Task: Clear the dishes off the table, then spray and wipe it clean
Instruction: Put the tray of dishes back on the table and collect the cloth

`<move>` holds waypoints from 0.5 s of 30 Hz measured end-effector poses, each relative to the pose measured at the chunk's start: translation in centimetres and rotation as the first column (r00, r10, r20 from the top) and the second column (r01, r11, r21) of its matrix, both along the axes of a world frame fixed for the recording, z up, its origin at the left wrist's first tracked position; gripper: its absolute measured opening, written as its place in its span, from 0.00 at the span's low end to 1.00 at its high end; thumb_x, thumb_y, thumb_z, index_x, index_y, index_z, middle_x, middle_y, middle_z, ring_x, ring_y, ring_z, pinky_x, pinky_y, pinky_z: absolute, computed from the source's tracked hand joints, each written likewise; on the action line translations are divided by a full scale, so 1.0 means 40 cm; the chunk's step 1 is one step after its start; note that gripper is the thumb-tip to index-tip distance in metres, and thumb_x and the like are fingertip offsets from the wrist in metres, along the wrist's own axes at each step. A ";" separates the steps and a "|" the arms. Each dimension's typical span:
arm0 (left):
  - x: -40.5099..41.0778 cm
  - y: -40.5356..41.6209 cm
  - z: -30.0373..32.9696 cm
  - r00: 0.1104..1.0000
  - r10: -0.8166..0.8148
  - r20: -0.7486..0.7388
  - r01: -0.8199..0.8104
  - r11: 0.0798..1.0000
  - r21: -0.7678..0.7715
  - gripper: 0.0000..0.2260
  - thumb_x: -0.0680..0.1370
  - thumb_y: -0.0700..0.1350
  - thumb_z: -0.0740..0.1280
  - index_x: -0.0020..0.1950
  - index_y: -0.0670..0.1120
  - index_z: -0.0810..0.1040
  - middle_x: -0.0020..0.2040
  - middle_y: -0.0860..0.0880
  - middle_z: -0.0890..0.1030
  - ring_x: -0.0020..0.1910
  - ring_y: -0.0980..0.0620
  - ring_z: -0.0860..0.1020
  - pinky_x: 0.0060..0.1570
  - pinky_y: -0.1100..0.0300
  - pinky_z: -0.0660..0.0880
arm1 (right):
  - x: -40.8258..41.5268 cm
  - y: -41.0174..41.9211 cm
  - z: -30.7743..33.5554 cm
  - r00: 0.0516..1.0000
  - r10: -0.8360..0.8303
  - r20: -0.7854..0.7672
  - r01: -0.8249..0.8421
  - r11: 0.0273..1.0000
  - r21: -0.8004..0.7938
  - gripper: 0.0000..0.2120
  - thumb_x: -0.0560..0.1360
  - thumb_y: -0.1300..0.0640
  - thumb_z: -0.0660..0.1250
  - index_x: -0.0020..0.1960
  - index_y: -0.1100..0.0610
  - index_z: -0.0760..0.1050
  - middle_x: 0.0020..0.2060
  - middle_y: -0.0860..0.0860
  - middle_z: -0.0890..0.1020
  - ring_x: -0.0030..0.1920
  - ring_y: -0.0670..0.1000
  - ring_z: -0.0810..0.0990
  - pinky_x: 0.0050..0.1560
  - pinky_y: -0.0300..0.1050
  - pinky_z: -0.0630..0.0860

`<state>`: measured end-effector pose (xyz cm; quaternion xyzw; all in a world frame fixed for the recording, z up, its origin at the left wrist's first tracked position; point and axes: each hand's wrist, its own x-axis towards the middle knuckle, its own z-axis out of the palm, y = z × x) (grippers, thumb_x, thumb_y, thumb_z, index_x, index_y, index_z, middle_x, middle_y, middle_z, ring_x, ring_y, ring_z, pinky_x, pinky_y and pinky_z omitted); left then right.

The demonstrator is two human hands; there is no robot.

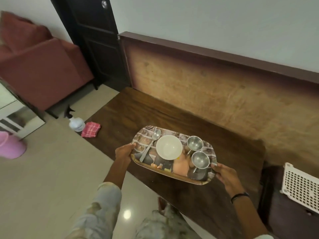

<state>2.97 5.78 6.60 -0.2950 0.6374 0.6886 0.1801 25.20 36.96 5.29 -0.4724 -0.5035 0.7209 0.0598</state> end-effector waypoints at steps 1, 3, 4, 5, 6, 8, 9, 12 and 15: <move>-0.024 -0.019 -0.019 1.000 -0.001 0.008 0.002 1.000 -0.007 0.14 0.70 0.33 0.73 0.53 0.30 0.78 0.54 0.35 0.80 0.39 0.45 0.79 0.52 0.50 0.78 | -0.019 -0.015 -0.013 1.000 0.004 0.012 -0.004 1.000 -0.010 0.13 0.73 0.67 0.69 0.57 0.68 0.77 0.35 0.51 0.82 0.36 0.48 0.80 0.35 0.38 0.77; -0.081 -0.051 -0.063 1.000 -0.020 0.014 0.020 1.000 -0.024 0.13 0.69 0.33 0.73 0.52 0.30 0.78 0.56 0.34 0.80 0.37 0.46 0.78 0.56 0.47 0.76 | -0.064 -0.043 -0.050 0.999 0.000 0.034 0.001 0.999 -0.035 0.13 0.72 0.68 0.69 0.56 0.69 0.77 0.31 0.48 0.84 0.31 0.45 0.82 0.32 0.35 0.79; -0.108 -0.062 -0.078 1.000 -0.022 0.022 0.023 0.999 -0.039 0.13 0.69 0.32 0.73 0.52 0.30 0.78 0.55 0.35 0.80 0.36 0.46 0.78 0.56 0.46 0.76 | -0.088 -0.056 -0.071 0.999 -0.006 0.046 0.008 0.999 -0.051 0.14 0.72 0.69 0.69 0.57 0.70 0.76 0.32 0.49 0.84 0.30 0.44 0.82 0.32 0.35 0.79; -0.131 -0.070 -0.086 0.999 -0.027 0.032 0.028 0.998 -0.057 0.14 0.69 0.32 0.72 0.52 0.29 0.78 0.54 0.36 0.80 0.36 0.46 0.77 0.56 0.47 0.76 | -0.108 -0.069 -0.088 0.998 -0.008 0.059 0.012 0.998 -0.063 0.14 0.72 0.68 0.70 0.57 0.70 0.76 0.36 0.52 0.84 0.30 0.43 0.82 0.32 0.34 0.80; -0.149 -0.075 -0.094 0.999 -0.035 0.038 0.038 0.997 -0.069 0.14 0.69 0.32 0.72 0.53 0.29 0.77 0.52 0.37 0.79 0.36 0.46 0.77 0.55 0.48 0.76 | -0.123 -0.082 -0.099 0.997 -0.015 0.070 0.020 0.997 -0.074 0.15 0.72 0.68 0.69 0.58 0.70 0.76 0.41 0.55 0.84 0.30 0.43 0.82 0.32 0.34 0.79; -0.200 -0.087 -0.104 0.995 -0.067 0.068 0.074 0.992 -0.099 0.13 0.70 0.32 0.72 0.52 0.29 0.77 0.51 0.37 0.79 0.40 0.42 0.78 0.53 0.49 0.76 | -0.163 -0.108 -0.120 0.995 -0.027 0.092 0.036 0.994 -0.099 0.14 0.73 0.68 0.69 0.58 0.69 0.76 0.46 0.57 0.82 0.32 0.43 0.82 0.30 0.32 0.78; -0.227 -0.089 -0.105 0.991 -0.101 0.090 0.111 0.987 -0.113 0.12 0.70 0.32 0.72 0.51 0.29 0.77 0.51 0.37 0.79 0.41 0.42 0.78 0.51 0.49 0.76 | -0.183 -0.119 -0.128 0.994 -0.032 0.103 0.043 0.993 -0.108 0.14 0.73 0.68 0.68 0.58 0.69 0.76 0.44 0.56 0.82 0.33 0.44 0.81 0.30 0.32 0.77; -0.307 -0.096 -0.127 0.971 -0.206 0.124 0.223 0.965 -0.141 0.02 0.72 0.31 0.69 0.42 0.34 0.77 0.45 0.39 0.81 0.36 0.46 0.79 0.40 0.57 0.79 | -0.241 -0.146 -0.139 0.989 -0.066 0.132 0.082 0.990 -0.119 0.15 0.74 0.69 0.67 0.60 0.71 0.75 0.43 0.55 0.81 0.36 0.46 0.81 0.31 0.32 0.78; -0.381 -0.089 -0.134 0.917 -0.363 0.168 0.381 0.920 -0.091 0.08 0.76 0.32 0.62 0.42 0.44 0.75 0.27 0.55 0.82 0.25 0.59 0.80 0.26 0.69 0.76 | -0.308 -0.156 -0.147 0.980 -0.114 0.166 0.137 0.982 -0.129 0.15 0.74 0.71 0.65 0.60 0.72 0.73 0.45 0.57 0.80 0.39 0.49 0.77 0.28 0.31 0.77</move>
